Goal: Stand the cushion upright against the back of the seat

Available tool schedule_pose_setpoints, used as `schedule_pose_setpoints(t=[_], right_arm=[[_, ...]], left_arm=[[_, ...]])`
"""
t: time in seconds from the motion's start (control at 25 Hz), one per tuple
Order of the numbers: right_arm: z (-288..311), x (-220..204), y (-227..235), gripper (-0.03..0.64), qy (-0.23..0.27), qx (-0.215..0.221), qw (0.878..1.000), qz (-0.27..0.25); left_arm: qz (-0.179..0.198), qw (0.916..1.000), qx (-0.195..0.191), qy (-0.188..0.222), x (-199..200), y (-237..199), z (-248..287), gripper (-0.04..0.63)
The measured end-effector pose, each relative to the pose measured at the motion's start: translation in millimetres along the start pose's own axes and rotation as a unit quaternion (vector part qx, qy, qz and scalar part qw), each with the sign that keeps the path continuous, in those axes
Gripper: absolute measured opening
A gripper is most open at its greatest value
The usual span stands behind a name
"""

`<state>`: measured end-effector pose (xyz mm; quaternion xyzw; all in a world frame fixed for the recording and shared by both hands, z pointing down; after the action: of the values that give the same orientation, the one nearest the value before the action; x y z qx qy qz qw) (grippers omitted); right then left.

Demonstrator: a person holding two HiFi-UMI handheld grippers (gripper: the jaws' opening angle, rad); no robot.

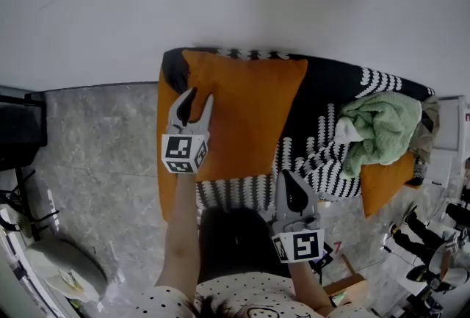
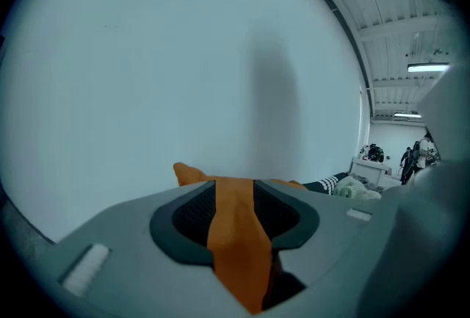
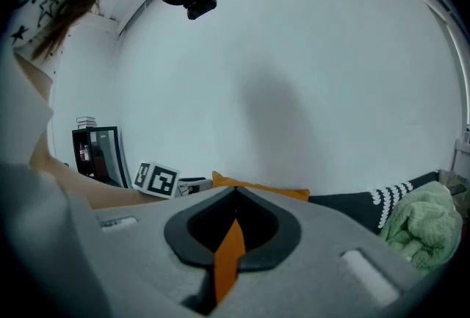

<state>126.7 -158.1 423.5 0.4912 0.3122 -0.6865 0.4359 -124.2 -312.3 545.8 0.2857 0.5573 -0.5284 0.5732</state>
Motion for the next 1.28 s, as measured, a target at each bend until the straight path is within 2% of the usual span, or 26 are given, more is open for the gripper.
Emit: schedule_pose_setpoints(t=[0.16, 0.36, 0.48, 0.64, 0.8, 1.0, 1.12, 1.28], right_arm=[[4, 14, 1, -0.005, 0.013, 0.020, 1.000, -0.005], [-3, 31, -7, -0.005, 0.029, 0.043, 0.999, -0.012], [-10, 43, -17, -0.005, 0.039, 0.059, 0.997, -0.013], [-28, 55, -25, -0.005, 0.043, 0.075, 0.996, -0.022], [-45, 59, -29, -0.005, 0.044, 0.089, 0.995, -0.025], [-62, 59, -35, -0.005, 0.036, 0.097, 0.994, -0.030], [-65, 58, -42, -0.005, 0.031, 0.100, 0.994, -0.031], [-52, 55, -55, -0.005, 0.023, 0.135, 0.990, -0.042]], left_arm=[[-0.007, 0.9996, -0.007, 0.027, 33, 40, -68, 0.143], [-0.035, 0.9970, -0.049, 0.049, 78, 99, -135, 0.121], [-0.027, 0.9958, -0.070, 0.053, 103, 119, -165, 0.110], [-0.015, 0.9951, -0.078, 0.058, 123, 140, -204, 0.106], [-0.026, 0.9984, -0.042, 0.027, 118, 146, -238, 0.097], [-0.048, 0.9986, -0.010, 0.017, 112, 146, -266, 0.084], [-0.055, 0.9984, -0.001, 0.013, 110, 142, -271, 0.063], [-0.050, 0.9985, 0.013, 0.015, 114, 133, -259, 0.009]])
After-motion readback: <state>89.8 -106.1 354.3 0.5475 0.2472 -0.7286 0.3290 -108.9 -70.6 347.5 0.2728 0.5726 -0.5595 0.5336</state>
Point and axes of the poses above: the fingertips, and each gripper's own axes: z forward along the fingers, y to its right, x out of its top, the point moved 9 cm from there along -z, backward along the fingers, and after that the axes turned 1 degree about -z, right-handed, at the moved point
